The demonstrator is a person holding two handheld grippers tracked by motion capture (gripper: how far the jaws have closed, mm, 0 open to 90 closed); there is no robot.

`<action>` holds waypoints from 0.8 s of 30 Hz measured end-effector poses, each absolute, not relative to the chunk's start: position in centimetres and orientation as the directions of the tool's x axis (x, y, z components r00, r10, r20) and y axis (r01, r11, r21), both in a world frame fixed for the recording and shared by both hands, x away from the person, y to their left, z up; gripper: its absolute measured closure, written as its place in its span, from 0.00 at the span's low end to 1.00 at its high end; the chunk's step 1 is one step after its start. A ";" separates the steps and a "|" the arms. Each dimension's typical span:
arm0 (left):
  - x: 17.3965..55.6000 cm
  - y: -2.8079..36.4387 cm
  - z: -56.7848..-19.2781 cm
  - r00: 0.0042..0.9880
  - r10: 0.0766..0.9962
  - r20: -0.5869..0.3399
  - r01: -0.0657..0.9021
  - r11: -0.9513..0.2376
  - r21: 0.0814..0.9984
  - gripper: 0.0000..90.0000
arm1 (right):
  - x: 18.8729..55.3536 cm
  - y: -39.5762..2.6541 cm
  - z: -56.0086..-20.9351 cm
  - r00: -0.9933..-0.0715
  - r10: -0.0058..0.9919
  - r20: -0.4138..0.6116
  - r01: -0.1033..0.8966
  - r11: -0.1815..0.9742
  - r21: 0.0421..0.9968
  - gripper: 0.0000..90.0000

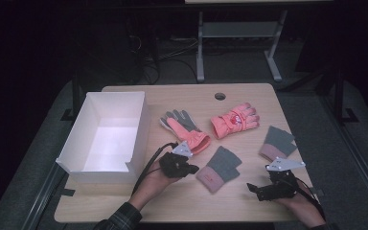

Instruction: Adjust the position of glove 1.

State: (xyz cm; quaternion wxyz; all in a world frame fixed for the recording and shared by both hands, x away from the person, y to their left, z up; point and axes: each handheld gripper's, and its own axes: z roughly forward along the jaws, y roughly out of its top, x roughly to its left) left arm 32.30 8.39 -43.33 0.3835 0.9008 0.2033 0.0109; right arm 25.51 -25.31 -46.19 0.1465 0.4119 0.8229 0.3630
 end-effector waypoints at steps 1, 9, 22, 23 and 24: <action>32.3 8.4 -43.3 0.917 0.375 -0.136 0.358 -0.623 0.695 1.00 | 25.5 -25.3 -46.2 -0.618 0.784 0.058 0.572 0.397 0.718 0.01; 34.1 5.0 -43.9 0.927 0.350 -0.131 0.340 -0.645 0.684 1.00 | 25.5 -25.4 -46.2 -0.610 0.790 0.054 0.577 0.396 0.715 0.01; 34.0 4.2 -45.3 0.927 0.352 -0.133 0.351 -0.685 0.638 1.00 | 25.5 -25.5 -46.1 -0.611 0.790 0.051 0.571 0.395 0.719 0.01; 34.0 4.2 -45.3 0.927 0.352 -0.133 0.351 -0.685 0.638 1.00 | 25.5 -25.5 -46.1 -0.611 0.790 0.051 0.571 0.395 0.719 0.01; 33.8 4.5 -45.2 0.928 0.348 -0.133 0.350 -0.694 0.629 1.00 | 25.5 -25.5 -46.1 -0.611 0.790 0.050 0.571 0.396 0.719 0.01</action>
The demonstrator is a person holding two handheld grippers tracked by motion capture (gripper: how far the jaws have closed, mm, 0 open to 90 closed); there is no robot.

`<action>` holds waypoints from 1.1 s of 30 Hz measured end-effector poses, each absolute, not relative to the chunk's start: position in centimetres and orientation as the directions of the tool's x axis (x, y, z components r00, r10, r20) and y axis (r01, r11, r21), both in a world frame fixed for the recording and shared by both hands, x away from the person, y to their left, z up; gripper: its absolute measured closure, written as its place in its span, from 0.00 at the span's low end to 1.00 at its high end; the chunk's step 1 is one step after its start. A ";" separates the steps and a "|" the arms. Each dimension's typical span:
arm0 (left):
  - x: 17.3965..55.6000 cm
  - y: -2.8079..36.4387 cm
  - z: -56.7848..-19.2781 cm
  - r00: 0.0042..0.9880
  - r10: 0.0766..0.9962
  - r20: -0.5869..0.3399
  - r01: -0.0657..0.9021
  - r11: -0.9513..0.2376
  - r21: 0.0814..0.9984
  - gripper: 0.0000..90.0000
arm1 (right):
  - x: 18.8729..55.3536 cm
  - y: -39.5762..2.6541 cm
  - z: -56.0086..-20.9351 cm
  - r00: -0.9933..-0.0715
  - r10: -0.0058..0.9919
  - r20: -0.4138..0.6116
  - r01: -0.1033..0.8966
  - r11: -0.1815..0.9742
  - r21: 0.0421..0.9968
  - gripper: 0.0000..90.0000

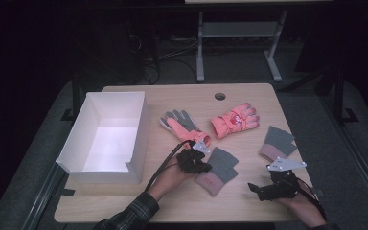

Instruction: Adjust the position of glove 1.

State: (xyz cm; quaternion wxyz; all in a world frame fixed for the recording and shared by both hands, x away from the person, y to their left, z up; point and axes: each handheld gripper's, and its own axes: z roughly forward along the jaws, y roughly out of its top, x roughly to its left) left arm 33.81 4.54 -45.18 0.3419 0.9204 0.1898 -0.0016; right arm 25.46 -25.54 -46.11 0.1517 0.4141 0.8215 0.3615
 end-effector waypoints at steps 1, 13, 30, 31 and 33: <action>33.6 4.7 -45.2 0.927 0.350 -0.134 0.353 -0.692 0.629 1.00 | 25.5 -25.5 -46.1 -0.612 0.789 0.050 0.570 0.396 0.721 0.01; 31.0 7.1 -45.0 0.919 0.351 -0.179 0.384 -0.694 0.610 1.00 | 25.4 -25.6 -46.1 -0.611 0.791 0.046 0.571 0.399 0.717 0.01; 27.7 10.9 -44.7 0.903 0.381 -0.201 0.422 -0.687 0.592 1.00 | 25.4 -25.6 -46.1 -0.609 0.792 0.043 0.571 0.400 0.717 0.01; 27.7 10.9 -44.7 0.903 0.381 -0.201 0.422 -0.687 0.592 1.00 | 25.4 -25.6 -46.1 -0.609 0.792 0.043 0.571 0.400 0.717 0.01; 27.5 10.3 -45.1 0.910 0.354 -0.214 0.410 -0.699 0.587 1.00 | 25.4 -25.5 -46.0 -0.608 0.793 0.044 0.573 0.399 0.716 0.01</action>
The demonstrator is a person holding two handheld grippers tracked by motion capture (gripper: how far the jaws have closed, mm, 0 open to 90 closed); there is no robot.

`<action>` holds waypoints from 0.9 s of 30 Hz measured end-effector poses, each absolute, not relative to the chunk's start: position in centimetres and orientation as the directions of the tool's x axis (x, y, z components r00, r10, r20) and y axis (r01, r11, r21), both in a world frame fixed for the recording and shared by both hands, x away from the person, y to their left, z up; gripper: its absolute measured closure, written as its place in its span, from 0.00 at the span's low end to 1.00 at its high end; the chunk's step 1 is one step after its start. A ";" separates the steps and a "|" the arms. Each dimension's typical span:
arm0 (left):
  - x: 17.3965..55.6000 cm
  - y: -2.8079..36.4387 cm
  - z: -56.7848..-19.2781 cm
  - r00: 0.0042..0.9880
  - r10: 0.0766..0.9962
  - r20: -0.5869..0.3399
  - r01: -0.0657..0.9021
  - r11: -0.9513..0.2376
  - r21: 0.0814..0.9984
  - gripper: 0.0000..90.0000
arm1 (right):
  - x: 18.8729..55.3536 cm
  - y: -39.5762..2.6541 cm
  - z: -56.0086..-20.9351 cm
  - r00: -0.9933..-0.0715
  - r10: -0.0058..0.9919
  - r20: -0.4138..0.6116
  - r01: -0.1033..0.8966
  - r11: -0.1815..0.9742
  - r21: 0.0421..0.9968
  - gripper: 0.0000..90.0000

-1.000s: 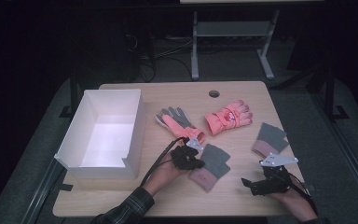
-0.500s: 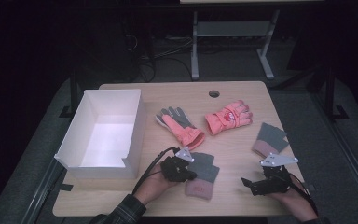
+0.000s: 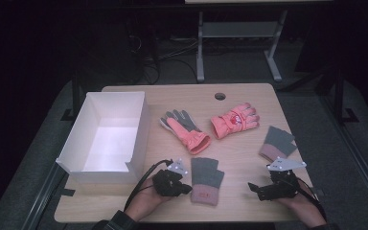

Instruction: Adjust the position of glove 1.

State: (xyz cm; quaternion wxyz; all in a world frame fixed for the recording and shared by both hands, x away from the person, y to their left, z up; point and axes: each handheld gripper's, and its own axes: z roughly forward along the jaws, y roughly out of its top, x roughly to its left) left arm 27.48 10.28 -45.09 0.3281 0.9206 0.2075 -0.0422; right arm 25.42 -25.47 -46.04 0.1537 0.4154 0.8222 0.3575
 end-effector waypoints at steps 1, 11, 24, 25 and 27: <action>27.4 10.0 -45.2 0.915 0.344 -0.213 0.401 -0.703 0.587 1.00 | 25.4 -25.5 -46.0 -0.609 0.792 0.043 0.573 0.401 0.715 0.01; 27.2 7.0 -45.5 0.932 0.277 -0.233 0.362 -0.720 0.592 1.00 | 25.5 -25.5 -46.1 -0.613 0.789 0.045 0.573 0.404 0.713 0.01; 27.9 3.4 -45.8 0.943 0.227 -0.243 0.330 -0.717 0.613 1.00 | 25.5 -25.5 -45.7 -0.605 0.795 0.039 0.576 0.404 0.710 0.01; 28.0 3.1 -45.9 0.944 0.223 -0.242 0.327 -0.715 0.617 1.00 | 25.5 -25.6 -45.5 -0.612 0.789 0.043 0.574 0.406 0.711 0.01; 28.0 2.5 -45.9 0.946 0.218 -0.239 0.322 -0.716 0.619 1.00 | 25.5 -25.7 -45.3 -0.620 0.783 0.049 0.567 0.404 0.718 0.01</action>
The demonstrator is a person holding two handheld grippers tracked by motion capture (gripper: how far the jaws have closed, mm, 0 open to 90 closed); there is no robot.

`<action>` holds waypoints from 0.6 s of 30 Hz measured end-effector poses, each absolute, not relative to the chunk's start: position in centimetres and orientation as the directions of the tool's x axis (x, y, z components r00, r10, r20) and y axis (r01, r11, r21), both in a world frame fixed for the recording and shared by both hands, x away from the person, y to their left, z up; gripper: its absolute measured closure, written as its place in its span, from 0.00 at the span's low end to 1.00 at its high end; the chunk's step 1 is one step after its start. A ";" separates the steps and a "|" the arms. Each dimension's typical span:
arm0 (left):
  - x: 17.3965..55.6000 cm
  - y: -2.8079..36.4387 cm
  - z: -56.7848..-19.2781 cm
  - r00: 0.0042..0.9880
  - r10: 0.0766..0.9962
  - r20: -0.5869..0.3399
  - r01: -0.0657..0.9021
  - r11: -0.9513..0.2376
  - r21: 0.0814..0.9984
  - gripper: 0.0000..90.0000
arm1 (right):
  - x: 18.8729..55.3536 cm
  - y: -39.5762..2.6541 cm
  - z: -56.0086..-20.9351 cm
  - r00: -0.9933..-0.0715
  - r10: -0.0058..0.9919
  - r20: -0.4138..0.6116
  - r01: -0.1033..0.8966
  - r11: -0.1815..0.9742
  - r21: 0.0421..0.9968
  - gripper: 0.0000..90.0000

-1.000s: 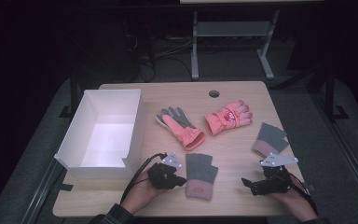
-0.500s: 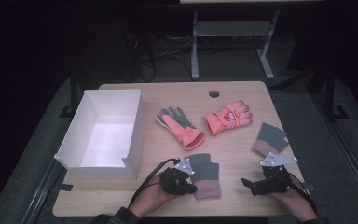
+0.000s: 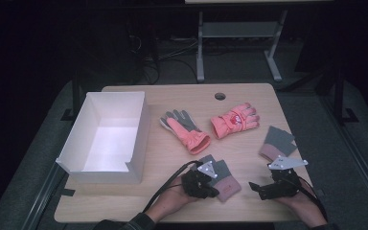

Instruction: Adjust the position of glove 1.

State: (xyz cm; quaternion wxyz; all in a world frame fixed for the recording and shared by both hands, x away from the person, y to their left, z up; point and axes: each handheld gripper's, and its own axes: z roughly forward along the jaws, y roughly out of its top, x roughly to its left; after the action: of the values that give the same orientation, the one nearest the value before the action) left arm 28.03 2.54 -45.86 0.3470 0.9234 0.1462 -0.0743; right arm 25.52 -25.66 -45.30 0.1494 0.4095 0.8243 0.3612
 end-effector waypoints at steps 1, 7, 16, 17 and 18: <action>28.1 2.4 -45.9 0.948 0.214 -0.237 0.317 -0.717 0.621 1.00 | 25.5 -25.6 -45.3 -0.617 0.785 0.046 0.566 0.403 0.719 0.01; 28.0 2.9 -45.5 0.949 0.226 -0.220 0.316 -0.711 0.629 0.87 | 25.6 -25.5 -45.2 -0.615 0.785 0.073 0.593 0.400 0.698 0.01; 28.0 6.3 -44.7 0.937 0.314 -0.154 0.336 -0.686 0.646 0.51 | 25.7 -25.5 -45.0 -0.611 0.786 0.096 0.610 0.390 0.690 0.07; 28.0 6.3 -44.7 0.937 0.314 -0.154 0.336 -0.686 0.646 0.47 | 25.7 -25.5 -45.0 -0.611 0.786 0.096 0.610 0.390 0.690 0.07; 28.0 7.1 -44.6 0.932 0.331 -0.148 0.345 -0.682 0.645 0.43 | 25.6 -25.6 -44.8 -0.602 0.791 0.109 0.614 0.371 0.697 0.12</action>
State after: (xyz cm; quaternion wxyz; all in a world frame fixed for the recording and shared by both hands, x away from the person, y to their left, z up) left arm 28.04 7.12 -44.64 0.3535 0.9170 0.1845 -0.0098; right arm 25.62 -25.63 -44.84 0.1227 0.4289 0.8188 0.3613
